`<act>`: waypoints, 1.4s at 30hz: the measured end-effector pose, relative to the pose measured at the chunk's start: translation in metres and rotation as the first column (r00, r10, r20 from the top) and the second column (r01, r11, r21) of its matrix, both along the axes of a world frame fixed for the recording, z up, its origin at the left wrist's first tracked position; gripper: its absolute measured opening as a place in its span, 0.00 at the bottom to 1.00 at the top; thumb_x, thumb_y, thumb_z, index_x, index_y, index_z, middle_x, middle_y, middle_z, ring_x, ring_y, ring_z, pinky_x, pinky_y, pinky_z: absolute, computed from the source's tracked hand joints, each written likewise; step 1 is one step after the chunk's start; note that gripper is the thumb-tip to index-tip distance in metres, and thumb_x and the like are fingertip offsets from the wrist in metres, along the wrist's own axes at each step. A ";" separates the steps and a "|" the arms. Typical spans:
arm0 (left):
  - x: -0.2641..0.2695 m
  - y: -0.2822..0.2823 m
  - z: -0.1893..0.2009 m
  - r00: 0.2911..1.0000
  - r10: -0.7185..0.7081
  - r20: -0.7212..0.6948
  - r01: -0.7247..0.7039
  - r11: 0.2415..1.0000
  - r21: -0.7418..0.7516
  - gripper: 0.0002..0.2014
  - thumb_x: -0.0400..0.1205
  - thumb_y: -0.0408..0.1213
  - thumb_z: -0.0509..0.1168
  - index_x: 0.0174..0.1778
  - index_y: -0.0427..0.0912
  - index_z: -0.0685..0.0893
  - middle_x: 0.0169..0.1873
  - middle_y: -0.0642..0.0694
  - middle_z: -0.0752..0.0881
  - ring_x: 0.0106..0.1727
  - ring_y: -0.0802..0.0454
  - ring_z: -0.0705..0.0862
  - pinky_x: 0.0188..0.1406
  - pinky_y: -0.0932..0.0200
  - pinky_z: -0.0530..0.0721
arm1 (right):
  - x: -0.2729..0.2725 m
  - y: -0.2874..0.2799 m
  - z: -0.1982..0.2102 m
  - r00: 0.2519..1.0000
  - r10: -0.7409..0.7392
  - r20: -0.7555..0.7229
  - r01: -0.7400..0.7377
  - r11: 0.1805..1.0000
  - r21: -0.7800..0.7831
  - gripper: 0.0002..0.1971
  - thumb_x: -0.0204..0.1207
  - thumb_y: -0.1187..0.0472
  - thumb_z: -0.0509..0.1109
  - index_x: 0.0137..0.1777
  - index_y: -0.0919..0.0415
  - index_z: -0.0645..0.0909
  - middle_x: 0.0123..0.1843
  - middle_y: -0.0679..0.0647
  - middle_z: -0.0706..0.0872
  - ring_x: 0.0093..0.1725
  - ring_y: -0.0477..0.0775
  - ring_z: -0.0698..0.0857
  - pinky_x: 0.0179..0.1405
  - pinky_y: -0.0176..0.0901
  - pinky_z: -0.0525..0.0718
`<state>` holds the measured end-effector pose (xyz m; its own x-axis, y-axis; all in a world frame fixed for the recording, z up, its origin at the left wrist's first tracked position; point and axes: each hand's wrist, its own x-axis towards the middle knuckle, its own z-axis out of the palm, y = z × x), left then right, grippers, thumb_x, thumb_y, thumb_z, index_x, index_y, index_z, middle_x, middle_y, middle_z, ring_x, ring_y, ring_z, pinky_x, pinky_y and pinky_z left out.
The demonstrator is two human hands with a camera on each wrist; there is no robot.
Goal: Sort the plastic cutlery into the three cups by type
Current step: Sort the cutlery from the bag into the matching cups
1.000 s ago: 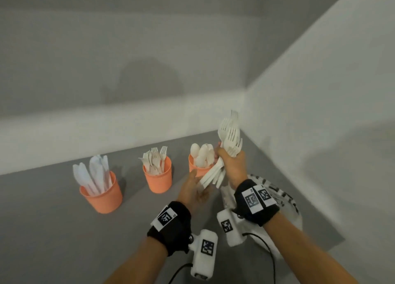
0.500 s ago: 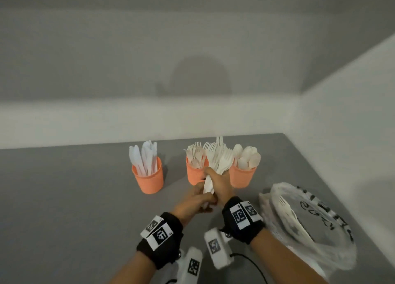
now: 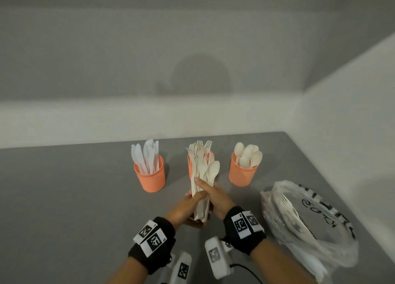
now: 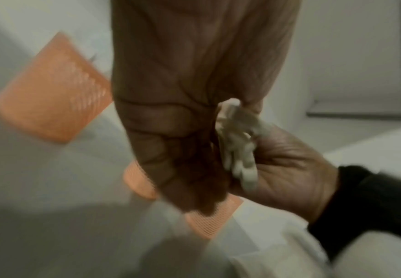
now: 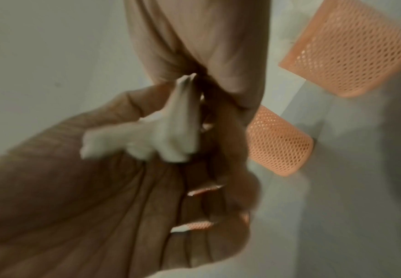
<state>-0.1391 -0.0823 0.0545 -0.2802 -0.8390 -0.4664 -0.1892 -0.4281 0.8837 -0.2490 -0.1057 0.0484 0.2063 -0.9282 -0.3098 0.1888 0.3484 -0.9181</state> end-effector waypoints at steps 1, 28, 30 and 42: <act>0.003 -0.001 -0.001 0.992 -0.006 0.124 0.012 0.999 -0.050 0.17 0.83 0.53 0.56 0.43 0.42 0.80 0.31 0.47 0.85 0.31 0.53 0.84 0.36 0.59 0.83 | 0.000 -0.001 -0.003 0.998 -0.056 0.000 0.056 0.998 -0.018 0.15 0.80 0.61 0.65 0.65 0.62 0.77 0.45 0.59 0.88 0.38 0.53 0.89 0.40 0.42 0.88; 0.017 -0.089 0.032 0.873 0.487 0.019 -0.350 0.654 -0.670 0.10 0.79 0.25 0.62 0.54 0.37 0.71 0.39 0.48 0.82 0.40 0.53 0.83 0.44 0.54 0.83 | -0.049 0.003 -0.007 0.985 -0.166 0.041 0.168 0.984 -0.057 0.06 0.79 0.61 0.66 0.54 0.56 0.78 0.40 0.60 0.89 0.25 0.48 0.81 0.22 0.36 0.79; 0.015 -0.103 0.040 0.877 0.479 -0.013 -0.350 0.622 -0.701 0.10 0.80 0.25 0.61 0.53 0.39 0.70 0.44 0.44 0.83 0.47 0.44 0.85 0.50 0.46 0.86 | -0.054 0.001 -0.002 0.982 -0.173 0.071 0.177 0.982 -0.062 0.07 0.79 0.61 0.66 0.55 0.55 0.79 0.40 0.59 0.89 0.26 0.47 0.82 0.22 0.36 0.79; 0.013 -0.138 0.021 0.913 0.400 0.083 -0.249 0.706 -0.663 0.08 0.79 0.25 0.58 0.52 0.38 0.71 0.47 0.35 0.85 0.42 0.35 0.85 0.38 0.43 0.84 | -0.073 -0.010 -0.009 0.961 -0.272 0.045 0.274 0.961 -0.043 0.05 0.80 0.62 0.64 0.52 0.62 0.75 0.26 0.55 0.77 0.21 0.48 0.76 0.21 0.40 0.79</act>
<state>-0.1264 -0.2203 0.0751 0.1042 -0.9770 0.1863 -0.3520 0.1389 0.9256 -0.3222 -0.1157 0.0392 -0.0465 -0.9646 -0.2596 0.3054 0.2337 -0.9231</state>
